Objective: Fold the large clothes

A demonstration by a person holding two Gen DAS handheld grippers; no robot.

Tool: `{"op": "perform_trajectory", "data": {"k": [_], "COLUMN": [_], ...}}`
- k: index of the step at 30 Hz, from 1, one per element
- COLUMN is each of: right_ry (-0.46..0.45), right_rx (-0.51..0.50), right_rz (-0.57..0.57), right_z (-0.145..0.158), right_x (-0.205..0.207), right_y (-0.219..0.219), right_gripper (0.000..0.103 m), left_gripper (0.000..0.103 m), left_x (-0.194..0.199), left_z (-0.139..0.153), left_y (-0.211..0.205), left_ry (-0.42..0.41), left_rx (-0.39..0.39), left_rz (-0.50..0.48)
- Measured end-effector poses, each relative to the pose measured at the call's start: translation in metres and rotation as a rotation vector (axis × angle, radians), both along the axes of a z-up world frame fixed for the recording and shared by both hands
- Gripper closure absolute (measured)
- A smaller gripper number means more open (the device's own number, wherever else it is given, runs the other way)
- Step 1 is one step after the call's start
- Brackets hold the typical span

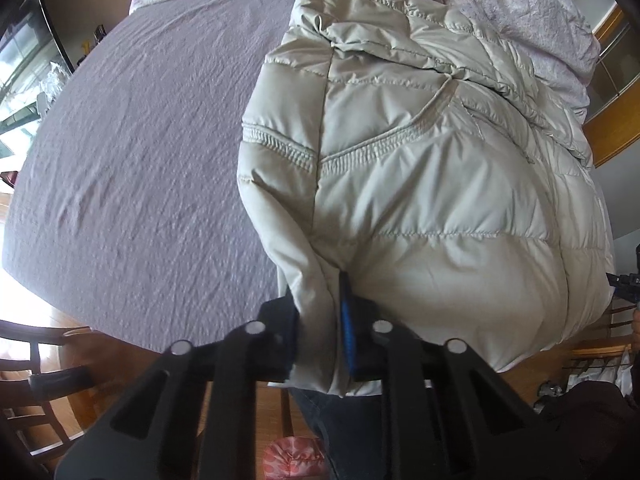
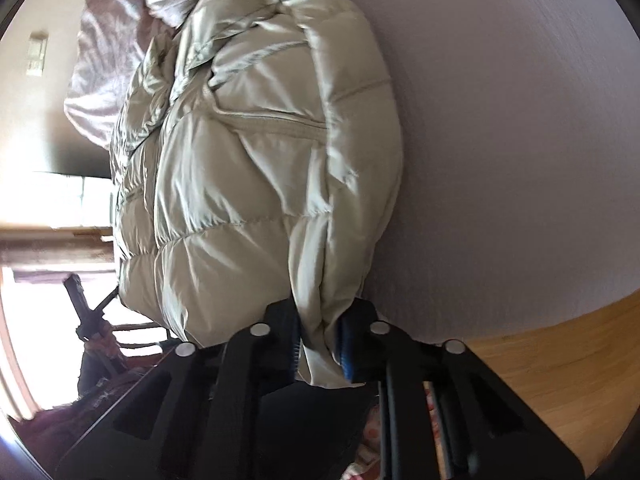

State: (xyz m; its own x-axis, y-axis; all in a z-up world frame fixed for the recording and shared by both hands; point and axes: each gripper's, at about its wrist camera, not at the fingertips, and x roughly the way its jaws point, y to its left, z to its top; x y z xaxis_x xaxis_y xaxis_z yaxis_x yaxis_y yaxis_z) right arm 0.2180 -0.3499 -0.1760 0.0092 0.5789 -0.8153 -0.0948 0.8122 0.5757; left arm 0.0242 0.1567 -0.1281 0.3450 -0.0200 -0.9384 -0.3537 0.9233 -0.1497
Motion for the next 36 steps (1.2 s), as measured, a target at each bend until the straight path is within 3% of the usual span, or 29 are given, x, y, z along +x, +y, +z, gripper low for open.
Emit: {"op": "perform_trajectory", "data": {"k": [9, 17, 21, 25, 31, 36], "right_ry": [-0.128, -0.273, -0.358, -0.427, -0.484, -0.480], "right_rx": [-0.019, -0.040, -0.085, -0.146, -0.169, -0.162], "right_rz": [0.055, 0.078, 0.076, 0.081, 0.069, 0.067], "right_z": [0.035, 0.077, 0.100, 0.114, 0.123, 0.122], "right_x": [0.011, 0.025, 0.037, 0.049, 0.068, 0.076], "right_y": [0.011, 0.015, 0.023, 0.035, 0.061, 0.067], "right_gripper": [0.094, 0.094, 0.094, 0.094, 0.094, 0.095], "left_gripper": [0.094, 0.095, 0.095, 0.103, 0.103, 0.102], "left_x": [0.004, 0.019, 0.030, 0.042, 0.059, 0.056], "left_z": [0.025, 0.063, 0.084, 0.099, 0.102, 0.086], "left_y": [0.000, 0.005, 0.016, 0.035, 0.059, 0.050], "left_ry": [-0.027, -0.100, -0.155, -0.178, -0.184, -0.155], "left_rx": [0.065, 0.126, 0.163, 0.216, 0.160, 0.106], "left_rz": [0.015, 0.035, 0.072, 0.146, 0.201, 0.134]}}
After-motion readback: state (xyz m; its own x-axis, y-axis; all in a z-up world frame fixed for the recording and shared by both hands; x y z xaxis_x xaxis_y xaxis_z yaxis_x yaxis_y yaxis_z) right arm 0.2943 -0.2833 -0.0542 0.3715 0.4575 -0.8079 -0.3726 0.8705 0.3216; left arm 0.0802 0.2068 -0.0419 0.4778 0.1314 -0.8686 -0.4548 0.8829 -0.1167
